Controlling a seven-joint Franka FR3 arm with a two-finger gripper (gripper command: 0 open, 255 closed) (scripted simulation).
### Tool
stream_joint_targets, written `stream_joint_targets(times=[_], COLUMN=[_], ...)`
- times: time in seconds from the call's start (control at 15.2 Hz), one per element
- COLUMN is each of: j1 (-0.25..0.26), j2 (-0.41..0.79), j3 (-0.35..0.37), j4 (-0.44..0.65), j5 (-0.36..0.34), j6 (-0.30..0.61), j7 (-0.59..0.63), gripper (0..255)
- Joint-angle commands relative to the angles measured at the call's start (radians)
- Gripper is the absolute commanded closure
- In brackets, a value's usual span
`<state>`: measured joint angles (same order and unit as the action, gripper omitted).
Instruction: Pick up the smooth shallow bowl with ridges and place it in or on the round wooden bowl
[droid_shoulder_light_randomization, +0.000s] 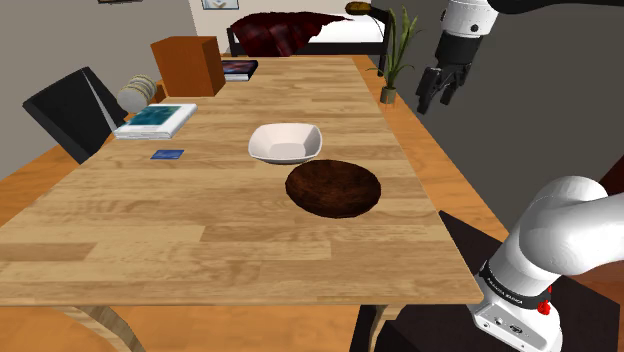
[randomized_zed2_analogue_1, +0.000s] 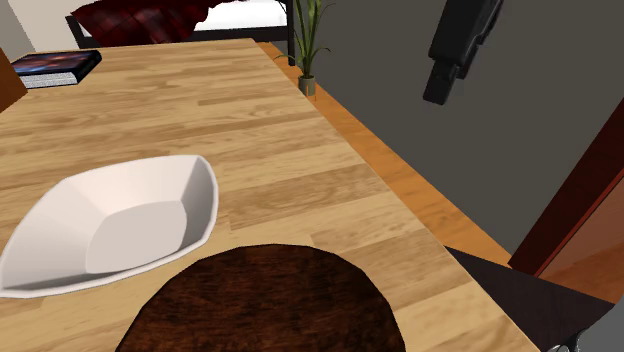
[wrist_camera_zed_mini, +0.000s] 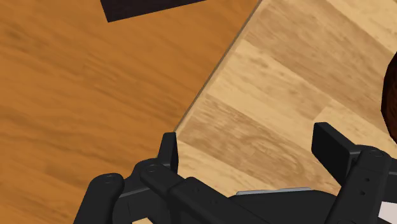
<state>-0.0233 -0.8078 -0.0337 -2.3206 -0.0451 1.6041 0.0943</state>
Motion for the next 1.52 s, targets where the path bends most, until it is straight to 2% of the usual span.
stream_joint_targets(times=[0.0,0.4,0.79,1.12,1.45], j1=[0.000,-0.012,-0.035,-0.058,-0.069], j2=[0.000,0.145,0.335,0.518,0.718], j3=[0.000,0.119,0.227,0.303,0.358], j4=[0.000,0.026,0.116,0.236,0.397], j5=[0.000,0.063,0.082,0.055,-0.012], j6=[0.000,0.129,0.241,0.308,0.341], j7=[0.000,0.224,0.443,0.630,0.820], gripper=[0,0,0,0,0])
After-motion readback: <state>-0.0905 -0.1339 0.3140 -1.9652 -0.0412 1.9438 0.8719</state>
